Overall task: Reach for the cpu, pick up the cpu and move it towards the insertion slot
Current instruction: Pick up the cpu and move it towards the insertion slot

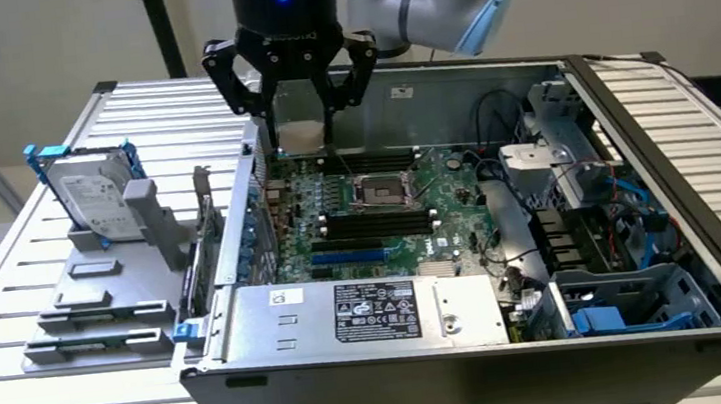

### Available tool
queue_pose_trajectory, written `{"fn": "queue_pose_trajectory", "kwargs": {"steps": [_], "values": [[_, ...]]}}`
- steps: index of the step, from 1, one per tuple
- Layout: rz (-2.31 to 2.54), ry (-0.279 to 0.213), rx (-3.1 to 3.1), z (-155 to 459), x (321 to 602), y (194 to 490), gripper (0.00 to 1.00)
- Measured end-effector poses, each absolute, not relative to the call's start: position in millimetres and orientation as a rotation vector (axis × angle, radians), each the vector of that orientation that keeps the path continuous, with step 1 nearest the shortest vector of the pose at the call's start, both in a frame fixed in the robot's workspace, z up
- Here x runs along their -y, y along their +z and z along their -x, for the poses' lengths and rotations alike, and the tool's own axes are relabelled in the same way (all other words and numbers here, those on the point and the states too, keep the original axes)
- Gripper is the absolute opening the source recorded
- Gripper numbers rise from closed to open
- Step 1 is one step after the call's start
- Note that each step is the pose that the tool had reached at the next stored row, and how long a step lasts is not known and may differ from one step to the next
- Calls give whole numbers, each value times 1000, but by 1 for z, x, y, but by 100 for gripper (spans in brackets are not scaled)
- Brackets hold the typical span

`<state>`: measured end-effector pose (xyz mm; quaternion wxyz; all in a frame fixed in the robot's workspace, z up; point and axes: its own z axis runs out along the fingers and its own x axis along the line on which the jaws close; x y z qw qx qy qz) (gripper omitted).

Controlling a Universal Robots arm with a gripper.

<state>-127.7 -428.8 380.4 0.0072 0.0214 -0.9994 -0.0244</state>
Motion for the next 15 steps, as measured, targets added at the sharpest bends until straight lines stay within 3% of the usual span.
{"fn": "queue_pose_trajectory", "kwargs": {"steps": [7, 15], "values": [[-67, -76, 3125, 99, 420, 380, 55], [-67, -75, 3125, 81, 390, 374, 55]]}}
